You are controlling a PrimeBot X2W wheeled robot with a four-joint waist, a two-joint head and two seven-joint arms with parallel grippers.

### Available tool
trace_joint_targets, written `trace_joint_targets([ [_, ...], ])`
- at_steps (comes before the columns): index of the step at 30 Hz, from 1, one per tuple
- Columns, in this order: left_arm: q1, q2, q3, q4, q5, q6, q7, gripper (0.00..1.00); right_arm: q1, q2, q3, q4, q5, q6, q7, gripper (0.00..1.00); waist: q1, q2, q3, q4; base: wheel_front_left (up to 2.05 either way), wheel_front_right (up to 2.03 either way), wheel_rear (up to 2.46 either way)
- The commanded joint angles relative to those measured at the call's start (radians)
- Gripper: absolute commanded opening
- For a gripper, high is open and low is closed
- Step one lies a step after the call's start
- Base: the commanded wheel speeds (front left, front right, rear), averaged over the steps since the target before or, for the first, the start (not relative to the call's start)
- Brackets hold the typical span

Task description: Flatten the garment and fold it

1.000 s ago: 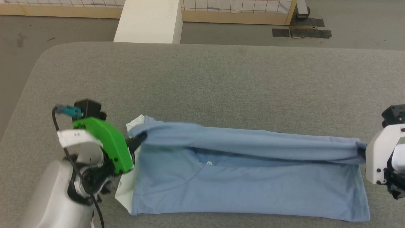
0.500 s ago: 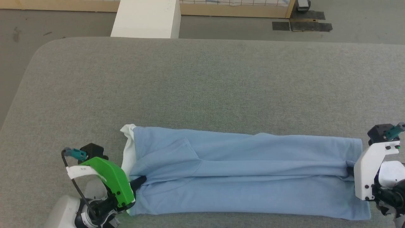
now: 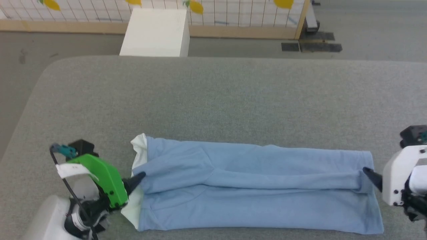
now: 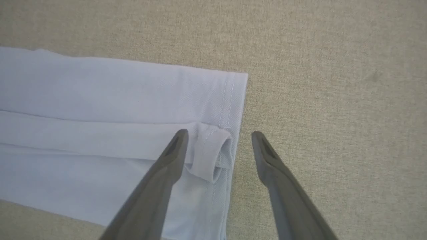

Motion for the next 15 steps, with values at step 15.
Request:
trace_joint_targets([
  [15,-0.059,-0.015,0.102,-0.086,0.220,-0.122,-0.597,1.00,0.091,0.000,-0.177,-0.125,0.059,-0.001,-0.047,1.00,0.0000,0.0000,-0.068,-0.014,0.00,0.00,0.00],
])
